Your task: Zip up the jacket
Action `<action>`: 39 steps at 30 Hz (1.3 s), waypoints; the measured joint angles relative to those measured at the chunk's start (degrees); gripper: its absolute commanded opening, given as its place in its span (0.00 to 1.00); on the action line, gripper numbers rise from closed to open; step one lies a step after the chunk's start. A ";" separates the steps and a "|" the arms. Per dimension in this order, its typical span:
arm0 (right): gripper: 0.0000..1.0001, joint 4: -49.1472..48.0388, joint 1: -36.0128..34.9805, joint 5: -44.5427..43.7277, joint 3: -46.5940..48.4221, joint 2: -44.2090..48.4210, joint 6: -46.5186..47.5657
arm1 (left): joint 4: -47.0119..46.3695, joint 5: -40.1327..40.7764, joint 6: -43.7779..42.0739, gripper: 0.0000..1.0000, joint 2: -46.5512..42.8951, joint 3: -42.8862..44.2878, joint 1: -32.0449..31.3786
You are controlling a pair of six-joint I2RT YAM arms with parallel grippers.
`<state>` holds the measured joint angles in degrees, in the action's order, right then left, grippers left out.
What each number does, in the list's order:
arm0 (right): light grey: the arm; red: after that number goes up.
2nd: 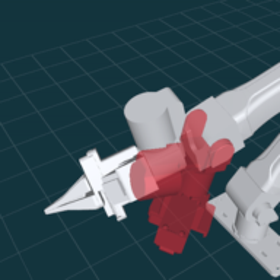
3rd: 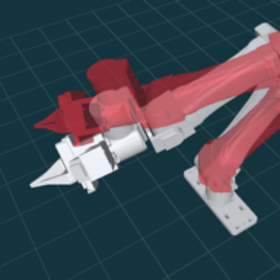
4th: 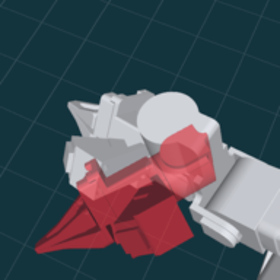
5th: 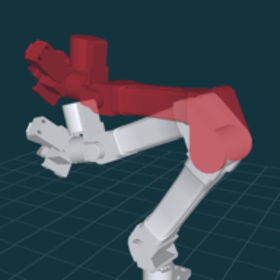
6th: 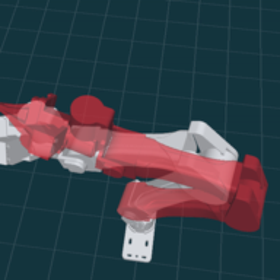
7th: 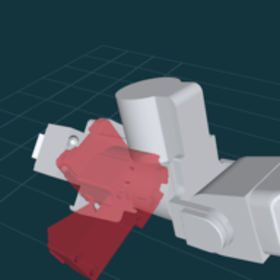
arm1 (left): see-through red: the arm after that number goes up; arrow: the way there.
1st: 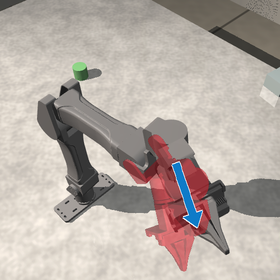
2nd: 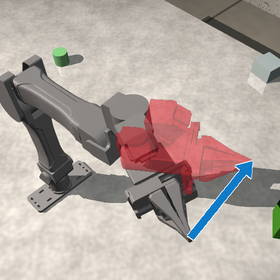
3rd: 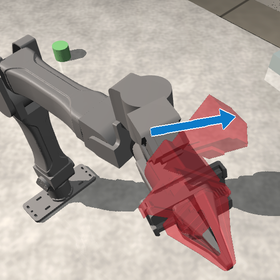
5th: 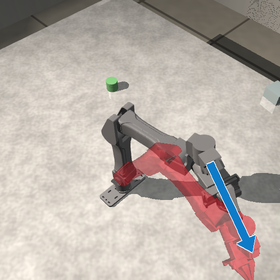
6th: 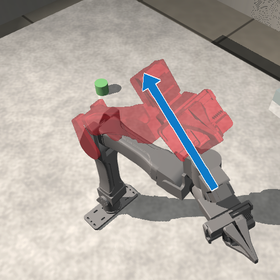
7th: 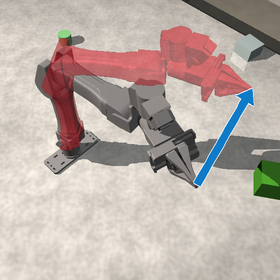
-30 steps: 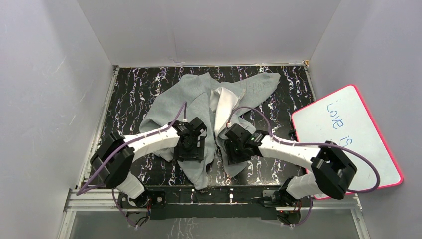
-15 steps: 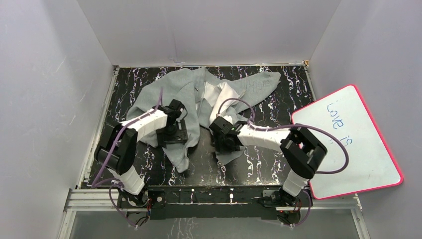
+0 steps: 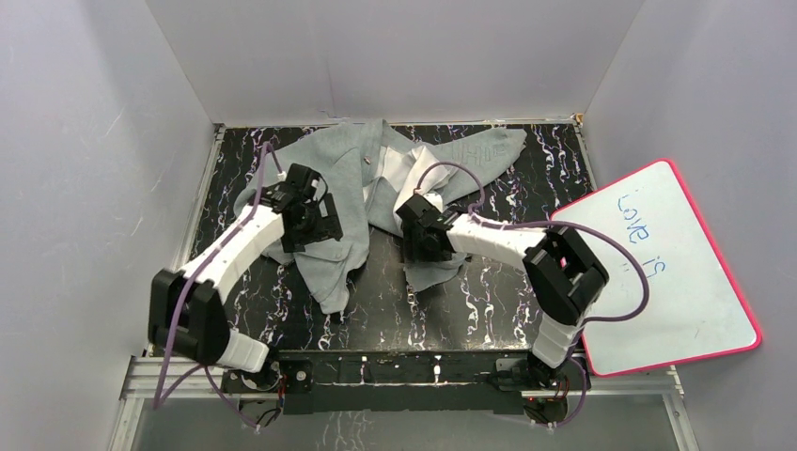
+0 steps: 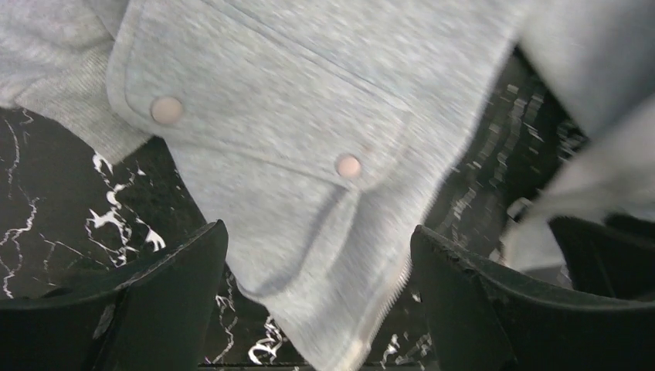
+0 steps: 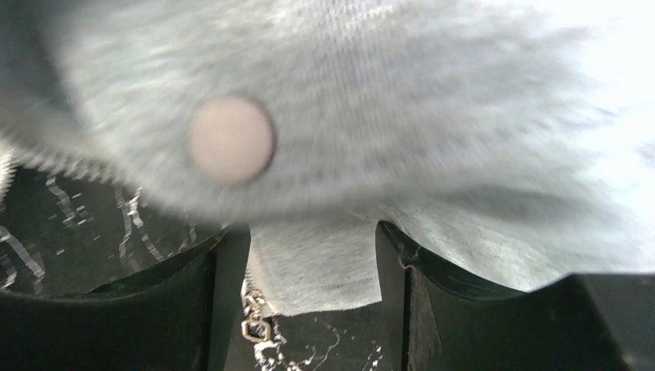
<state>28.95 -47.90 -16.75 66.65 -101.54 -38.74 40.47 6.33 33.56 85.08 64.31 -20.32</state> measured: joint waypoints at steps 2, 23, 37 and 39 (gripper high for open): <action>0.70 0.11 -0.02 0.35 -0.28 2.19 -0.09 | 0.09 -2.08 -0.17 0.86 -5.05 -1.05 -0.26; 0.70 1.77 -0.11 4.83 -8.44 19.69 -2.71 | 4.24 -4.15 9.97 0.36 -11.45 -12.15 -19.12; 0.70 1.73 -0.11 5.33 -11.34 19.85 -3.06 | 6.21 2.84 11.80 0.00 -12.70 -12.15 -19.63; 0.70 1.46 -0.11 5.38 -11.34 19.85 -3.08 | 5.05 2.27 11.61 0.00 -10.10 -12.22 -19.63</action>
<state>30.41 -48.01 -11.38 55.31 -81.69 -41.82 45.52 8.60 45.17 74.98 52.10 -39.94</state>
